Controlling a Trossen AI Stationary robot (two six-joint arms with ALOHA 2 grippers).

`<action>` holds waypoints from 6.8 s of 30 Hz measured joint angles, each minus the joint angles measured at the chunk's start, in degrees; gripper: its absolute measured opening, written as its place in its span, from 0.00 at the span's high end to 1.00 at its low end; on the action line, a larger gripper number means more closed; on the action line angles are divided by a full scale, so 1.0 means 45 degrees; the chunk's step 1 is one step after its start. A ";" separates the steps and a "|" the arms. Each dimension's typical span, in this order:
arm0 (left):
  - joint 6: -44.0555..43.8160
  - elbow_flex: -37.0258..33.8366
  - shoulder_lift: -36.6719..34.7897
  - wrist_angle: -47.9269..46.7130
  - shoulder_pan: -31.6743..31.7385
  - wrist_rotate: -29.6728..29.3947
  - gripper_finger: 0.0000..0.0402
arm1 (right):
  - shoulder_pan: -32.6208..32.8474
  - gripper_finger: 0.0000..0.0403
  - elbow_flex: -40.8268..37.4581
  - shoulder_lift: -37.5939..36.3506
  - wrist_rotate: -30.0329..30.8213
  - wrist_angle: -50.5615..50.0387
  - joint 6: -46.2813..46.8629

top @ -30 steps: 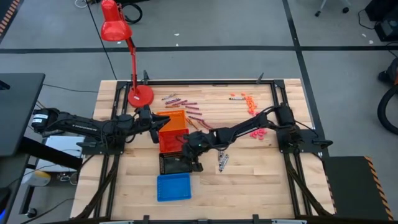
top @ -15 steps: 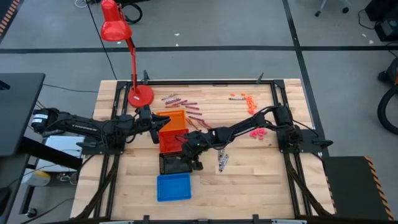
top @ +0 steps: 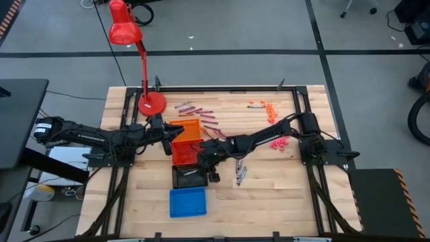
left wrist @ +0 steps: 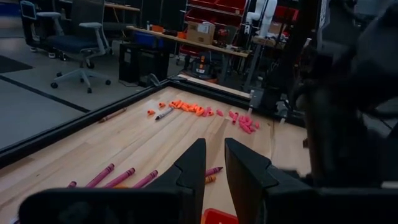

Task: Sort crayons
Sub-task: Put the red crayon into the red basket, then put the orange crayon into the orange basket

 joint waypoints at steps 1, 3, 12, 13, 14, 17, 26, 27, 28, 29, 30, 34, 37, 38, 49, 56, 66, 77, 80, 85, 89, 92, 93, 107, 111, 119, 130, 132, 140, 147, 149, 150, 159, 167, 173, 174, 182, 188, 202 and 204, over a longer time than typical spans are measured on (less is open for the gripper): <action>0.0000 0.0000 0.0000 0.0005 0.0000 0.0000 0.82 | -0.0042 0.71 0.0000 -0.0173 0.0063 0.0012 -0.0037; 0.0000 0.0000 0.0000 -0.0005 0.0000 0.0000 0.82 | -0.0122 0.71 0.0000 -0.0598 0.0614 -0.0322 -0.0185; -0.0005 0.0000 0.0000 -0.0191 0.0000 0.0003 0.82 | -0.0877 0.71 0.0000 -0.2398 0.3750 -0.3555 -0.0601; -0.0006 0.0000 0.0000 -0.0194 0.0000 0.0005 0.82 | -0.0973 0.71 0.0000 -0.2457 0.3896 -0.3859 -0.0586; -0.0020 0.0000 0.0000 -0.0194 0.0000 0.0005 0.82 | -0.1072 0.71 0.0000 -0.2473 0.4033 -0.4167 -0.0568; -0.0033 0.0000 0.0000 -0.0194 0.0000 0.0005 0.82 | -0.1346 0.71 0.0000 -0.2473 0.4408 -0.4923 -0.0508; -0.0034 0.0000 0.0000 -0.0296 0.0000 0.0005 0.82 | -0.1412 0.71 -0.0343 -0.2491 0.5036 -0.6156 -0.0250; -0.0039 0.0000 0.0000 -0.0324 0.0000 0.0005 0.82 | -0.1359 0.71 -0.0510 -0.2510 0.5056 -0.6162 -0.0179; -0.0034 0.0000 0.0000 -0.0345 0.0000 0.0005 0.82 | -0.1288 0.71 -0.0720 -0.2558 0.5056 -0.6178 -0.0104; -0.0034 -0.0003 0.0000 -0.0350 -0.0008 0.0005 0.82 | -0.1203 0.71 -0.0907 -0.2590 0.5057 -0.6213 0.0007; -0.0037 -0.0002 0.0000 -0.0361 -0.0010 0.0005 0.82 | -0.1107 0.71 -0.1065 -0.2596 0.5061 -0.6184 0.0148; -0.0038 -0.0005 0.0001 -0.0374 -0.0010 0.0009 0.82 | -0.0604 0.71 -0.1652 -0.2591 0.5349 -0.6199 0.0715; -0.0039 -0.0005 0.0000 -0.0374 -0.0010 0.0010 0.82 | -0.0159 0.71 -0.1872 -0.2591 0.5662 -0.6554 0.0944; -0.0039 -0.0005 0.0000 -0.0379 -0.0010 0.0009 0.82 | -0.0034 0.71 -0.1906 -0.2591 0.5871 -0.6770 0.0996; -0.0039 -0.0005 0.0005 -0.0379 -0.0005 0.0010 0.82 | 0.0213 0.71 -0.1943 -0.2947 0.8274 -0.9238 0.1538; -0.0084 -0.0005 0.0005 -0.0384 -0.0005 0.0010 0.82 | -0.0849 0.71 -0.3169 -0.3354 0.7598 -0.6958 0.1263; -0.0087 -0.0005 0.0005 -0.0379 -0.0005 0.0010 0.82 | -0.1909 0.71 -0.5050 -0.3349 0.6514 -0.3436 0.1336; -0.0091 -0.0005 0.0002 -0.0379 -0.0003 0.0010 0.82 | -0.1994 0.71 -0.5882 -0.3363 0.6289 -0.2547 0.2120; -0.0092 -0.0005 0.0005 -0.0379 -0.0002 0.0010 0.82 | -0.1994 0.71 -0.6060 -0.3386 0.6246 -0.2385 0.2242; -0.0092 -0.0005 0.0005 -0.0377 -0.0002 0.0005 0.82 | -0.1994 0.76 -0.6154 -0.3392 0.6246 -0.2411 0.2561; -0.0092 -0.0005 0.0005 -0.0379 -0.0001 0.0005 0.82 | -0.1990 0.83 -0.6169 -0.3383 0.6287 -0.2360 0.2564; -0.0092 -0.0005 0.0005 -0.0379 0.0000 0.0000 0.82 | -0.1975 0.88 -0.6173 -0.3373 0.6491 -0.2279 0.2618; -0.0092 -0.0005 0.0005 -0.0379 0.0000 0.0000 0.82 | -0.1975 0.90 -0.6174 -0.3373 0.6523 -0.2270 0.2709; -0.0088 -0.0005 0.0005 -0.0379 -0.0005 -0.0005 0.82 | -0.1886 0.93 -0.5628 -0.3298 0.6548 -0.2886 0.2723; -0.0087 -0.0005 0.0002 -0.0384 -0.0005 -0.0005 0.82 | -0.1569 0.93 -0.4724 -0.3281 0.6455 -0.3487 0.2448; -0.0087 -0.0005 0.0000 -0.0528 0.0000 -0.0010 0.82 | -0.0780 0.93 -0.2853 -0.3305 0.7047 -0.4700 0.1951; -0.0087 -0.0005 0.0002 -0.0560 -0.0001 -0.0010 0.82 | -0.0148 0.93 -0.1865 -0.3319 0.7026 -0.3615 0.0989; -0.0087 -0.0005 0.0005 -0.0559 -0.0005 -0.0010 0.82 | -0.0143 0.93 -0.1861 -0.3286 0.6501 -0.2892 0.0776; -0.0087 -0.0005 0.0003 -0.0524 -0.0005 -0.0010 0.82 | -0.0200 0.93 -0.2084 -0.3261 0.4535 0.0354 -0.0054; -0.0084 -0.0005 0.0005 0.0097 -0.0005 -0.0015 0.82 | -0.0421 0.93 -0.2676 -0.3252 0.3218 0.2852 -0.0129; 0.0014 -0.0005 0.0004 0.0491 -0.0004 -0.0015 0.82 | -0.0421 0.93 -0.2671 -0.3136 0.3187 0.3115 -0.0133; 0.0119 -0.0005 0.0000 0.0712 -0.0005 -0.0017 0.82 | -0.0421 0.93 -0.2658 -0.2977 0.3100 0.3437 -0.0129; 0.0345 -0.0005 0.0000 0.0818 -0.0024 -0.0015 0.82 | -0.0604 0.93 -0.2425 -0.1091 0.2547 0.4907 -0.0129; 0.0353 -0.0005 0.0000 0.0599 -0.0024 -0.0011 0.82 | -0.1158 0.93 -0.1060 0.0190 0.1881 0.3015 -0.0024; 0.0350 -0.0010 0.0005 0.0608 -0.0010 -0.0014 0.82 | -0.1250 0.91 -0.0177 0.0791 0.1677 0.1561 0.0076; 0.0350 -0.0006 0.0018 0.0628 -0.0010 -0.0010 0.82 | -0.1251 0.90 0.0058 0.0945 0.1670 0.1508 0.0075; 0.0340 -0.0004 0.0160 0.0523 -0.0010 -0.0005 0.82 | -0.1280 0.78 0.0447 0.1102 0.1670 0.0584 -0.0013; 0.0339 -0.0005 0.0160 0.0474 -0.0010 -0.0007 0.82 | -0.1373 0.72 0.0437 0.0590 0.1704 0.0125 -0.0290; 0.0330 -0.0005 0.0170 -0.0219 -0.0010 -0.0010 0.82 | -0.1751 0.72 -0.0457 -0.1638 0.4469 -0.3773 -0.0448; 0.0335 -0.0005 0.0170 -0.0215 -0.0005 -0.0010 0.82 | -0.1756 0.72 -0.0977 -0.1781 0.4551 -0.3755 -0.0116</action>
